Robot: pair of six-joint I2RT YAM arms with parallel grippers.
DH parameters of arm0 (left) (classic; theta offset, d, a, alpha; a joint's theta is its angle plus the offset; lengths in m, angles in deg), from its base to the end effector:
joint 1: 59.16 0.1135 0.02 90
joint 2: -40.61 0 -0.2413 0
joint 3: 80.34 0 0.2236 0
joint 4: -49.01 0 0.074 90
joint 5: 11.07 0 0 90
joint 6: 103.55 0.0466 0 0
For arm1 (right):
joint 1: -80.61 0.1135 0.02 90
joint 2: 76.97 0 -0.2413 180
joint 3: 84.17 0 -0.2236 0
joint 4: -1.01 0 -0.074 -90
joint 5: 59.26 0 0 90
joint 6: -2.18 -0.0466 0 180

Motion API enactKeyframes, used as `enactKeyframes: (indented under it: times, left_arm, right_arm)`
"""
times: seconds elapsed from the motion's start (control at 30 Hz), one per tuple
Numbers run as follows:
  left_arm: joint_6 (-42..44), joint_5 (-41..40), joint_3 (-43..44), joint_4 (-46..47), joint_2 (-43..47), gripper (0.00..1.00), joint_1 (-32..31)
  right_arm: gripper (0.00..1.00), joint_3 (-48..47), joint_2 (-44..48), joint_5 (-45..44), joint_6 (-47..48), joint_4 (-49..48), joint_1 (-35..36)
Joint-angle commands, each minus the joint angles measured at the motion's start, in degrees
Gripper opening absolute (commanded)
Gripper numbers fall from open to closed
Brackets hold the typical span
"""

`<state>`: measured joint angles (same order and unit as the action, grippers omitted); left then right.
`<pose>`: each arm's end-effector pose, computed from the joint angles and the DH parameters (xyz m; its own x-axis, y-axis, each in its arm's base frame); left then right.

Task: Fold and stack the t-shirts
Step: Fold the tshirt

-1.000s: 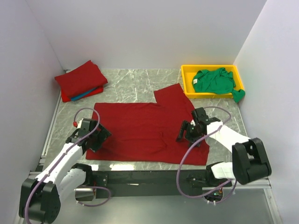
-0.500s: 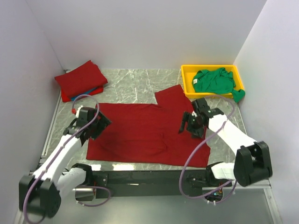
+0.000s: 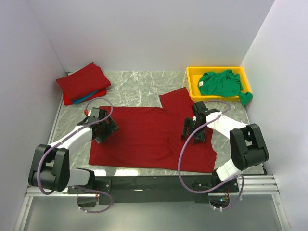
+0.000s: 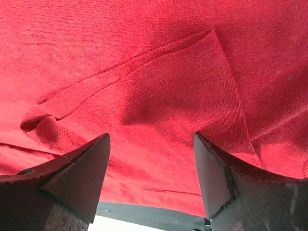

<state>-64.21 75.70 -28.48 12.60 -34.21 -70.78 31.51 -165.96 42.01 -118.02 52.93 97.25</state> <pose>0.2200 -0.0426 0.1554 -0.6681 -0.6509 -0.3605 -0.5422 0.7577 -0.3633 0.2338 0.0794 0.1450 -0.9686 0.2254 -0.1048 0.1886 0.9410 0.2810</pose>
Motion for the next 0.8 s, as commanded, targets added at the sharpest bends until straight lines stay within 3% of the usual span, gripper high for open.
enactKeyframes:
  times: [0.0,0.17,0.4,0.6,0.77]
  left_arm:
    - [0.6,-3.6,-1.4,0.5,1.9,0.89,-0.2]
    - [-3.7,-10.1,-5.4,-6.7,7.7,0.91,-0.2]
    - [-8.2,-10.1,-11.3,-8.9,18.7,0.91,-0.9]
    - [-9.7,-10.4,-8.2,-12.1,20.0,0.91,-1.0]
    - [-6.9,-12.3,-1.3,-14.0,20.9,0.91,-1.0]
  right_arm:
    - [0.77,4.3,-0.5,0.6,-0.8,-1.6,0.9]
    - [0.77,8.3,1.4,0.3,-3.0,-0.1,1.5]
    - [0.77,12.4,5.8,0.4,-4.5,0.0,2.9]
    - [0.77,11.7,7.5,0.1,-4.2,1.7,3.2]
    - [0.77,4.4,8.7,-0.9,-2.2,6.5,3.2]
